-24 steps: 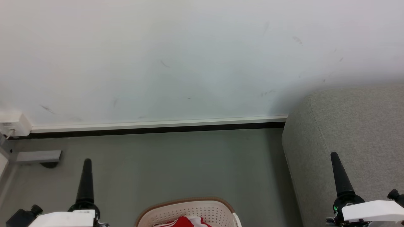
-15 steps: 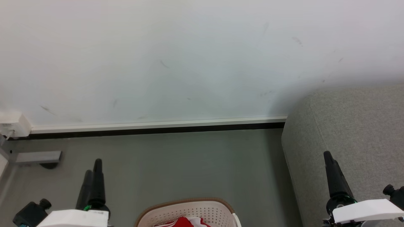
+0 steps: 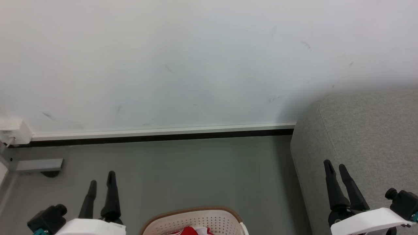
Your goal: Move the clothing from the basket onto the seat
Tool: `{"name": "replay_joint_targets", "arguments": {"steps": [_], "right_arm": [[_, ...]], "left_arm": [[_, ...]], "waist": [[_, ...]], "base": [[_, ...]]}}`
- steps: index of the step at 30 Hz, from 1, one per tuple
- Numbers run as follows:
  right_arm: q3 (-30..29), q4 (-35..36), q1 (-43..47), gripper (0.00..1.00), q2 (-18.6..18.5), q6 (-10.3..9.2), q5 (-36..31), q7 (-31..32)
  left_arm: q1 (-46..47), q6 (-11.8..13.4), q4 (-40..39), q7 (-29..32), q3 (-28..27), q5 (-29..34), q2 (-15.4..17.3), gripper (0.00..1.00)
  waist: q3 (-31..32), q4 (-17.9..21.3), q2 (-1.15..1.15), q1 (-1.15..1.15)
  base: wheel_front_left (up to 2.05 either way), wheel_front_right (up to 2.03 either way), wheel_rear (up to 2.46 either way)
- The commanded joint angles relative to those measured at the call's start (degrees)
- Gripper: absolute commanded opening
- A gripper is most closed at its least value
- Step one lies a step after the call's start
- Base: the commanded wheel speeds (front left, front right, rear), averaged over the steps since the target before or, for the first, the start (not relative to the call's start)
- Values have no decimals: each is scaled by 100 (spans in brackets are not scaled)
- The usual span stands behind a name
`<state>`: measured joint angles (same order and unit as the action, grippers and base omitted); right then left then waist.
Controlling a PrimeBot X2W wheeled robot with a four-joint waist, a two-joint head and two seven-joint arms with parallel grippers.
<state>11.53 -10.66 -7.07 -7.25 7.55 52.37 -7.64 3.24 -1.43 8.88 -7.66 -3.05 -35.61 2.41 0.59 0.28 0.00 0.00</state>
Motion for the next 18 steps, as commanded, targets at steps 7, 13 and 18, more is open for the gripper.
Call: {"name": "replay_joint_targets", "arguments": {"steps": [7,13,18], "right_arm": [[142,-50,-127,100,-100,-7,-835,-143],[149,-103,-133,100,-84,-7,-1297,-228],[106,-125,-128,100,-47,-8,-1633,-298]], "left_arm": [[-24,141,75,-143,65,821,49,100],[-37,167,103,-240,66,1202,61,100],[-40,192,104,-297,62,1483,64,100]], "waist": [[34,1,0,0],[54,-6,0,0],[54,-9,0,0]], "base": [[0,0,0],[0,0,0],[0,0,0]]}}
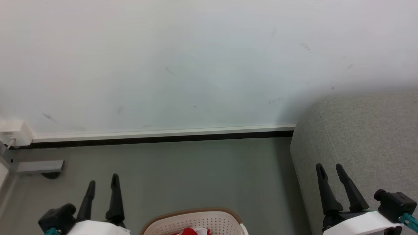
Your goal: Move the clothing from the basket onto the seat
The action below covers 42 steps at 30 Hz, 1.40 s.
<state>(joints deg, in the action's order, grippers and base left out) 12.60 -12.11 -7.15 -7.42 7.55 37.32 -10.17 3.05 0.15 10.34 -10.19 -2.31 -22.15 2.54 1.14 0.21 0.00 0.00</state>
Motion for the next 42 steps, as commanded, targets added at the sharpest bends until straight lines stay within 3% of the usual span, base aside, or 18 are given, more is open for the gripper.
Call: {"name": "replay_joint_targets", "arguments": {"steps": [1,42], "right_arm": [[-2,20,-119,100,-25,-8,-189,-62],[264,-160,-140,100,2,-12,-1696,-516]], "left_arm": [[-26,39,-38,-62,-17,190,50,100],[-106,183,65,-509,24,1945,56,100]], "waist": [[-1,-1,0,0],[108,12,0,0]], "base": [[0,0,0],[0,0,0]]}}
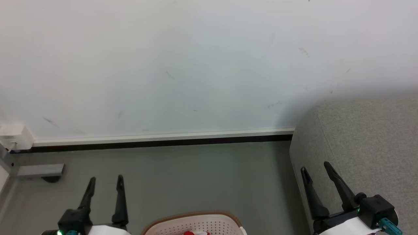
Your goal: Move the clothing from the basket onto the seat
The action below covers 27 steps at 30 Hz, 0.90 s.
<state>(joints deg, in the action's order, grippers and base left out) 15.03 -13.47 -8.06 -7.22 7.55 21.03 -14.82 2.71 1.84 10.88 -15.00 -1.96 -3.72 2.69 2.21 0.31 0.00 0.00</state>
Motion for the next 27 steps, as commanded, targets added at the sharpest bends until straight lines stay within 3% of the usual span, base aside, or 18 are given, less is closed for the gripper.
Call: {"name": "replay_joint_targets", "arguments": {"steps": [1,27], "right_arm": [[16,-24,-50,100,-12,-12,-64,-45],[-30,3,-32,100,35,-12,70,-40]], "left_arm": [[-70,14,17,-22,-12,98,41,100],[-49,-17,38,-18,-2,-58,37,100]], "waist": [[4,4,0,0],[-13,32,0,0]], "base": [[0,0,0],[0,0,0]]}}
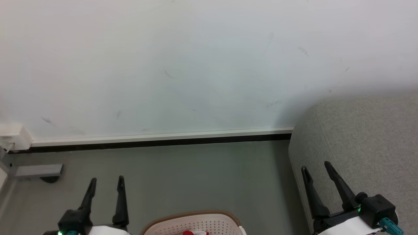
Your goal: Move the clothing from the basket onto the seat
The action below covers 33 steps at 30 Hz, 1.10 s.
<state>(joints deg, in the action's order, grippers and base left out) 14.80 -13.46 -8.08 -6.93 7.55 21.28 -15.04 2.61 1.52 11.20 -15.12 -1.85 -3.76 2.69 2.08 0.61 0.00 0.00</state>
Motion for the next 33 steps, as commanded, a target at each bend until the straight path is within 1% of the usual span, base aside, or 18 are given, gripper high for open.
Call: {"name": "replay_joint_targets", "arguments": {"steps": [1,7,16,22,33], "right_arm": [[-4,3,-33,100,6,-12,54,-18],[-11,59,-53,100,32,-12,175,-17],[-14,155,-115,100,-44,-12,278,-18],[-26,267,-271,100,-59,-12,366,-17],[-48,537,-636,100,-66,-12,420,-17]], "left_arm": [[-44,14,7,-6,-10,-52,37,100],[-9,-22,116,-6,39,-181,37,100],[86,-97,273,-5,142,-319,37,100],[282,-209,522,-5,186,-468,37,100],[831,-410,1212,-5,154,-436,39,100]], "waist": [[-4,8,0,0],[-57,73,0,0],[-299,253,0,0],[-682,371,0,0],[-1485,624,0,0]], "base": [[0,0,0],[0,0,0],[0,0,0],[0,0,0],[0,0,0]]}}
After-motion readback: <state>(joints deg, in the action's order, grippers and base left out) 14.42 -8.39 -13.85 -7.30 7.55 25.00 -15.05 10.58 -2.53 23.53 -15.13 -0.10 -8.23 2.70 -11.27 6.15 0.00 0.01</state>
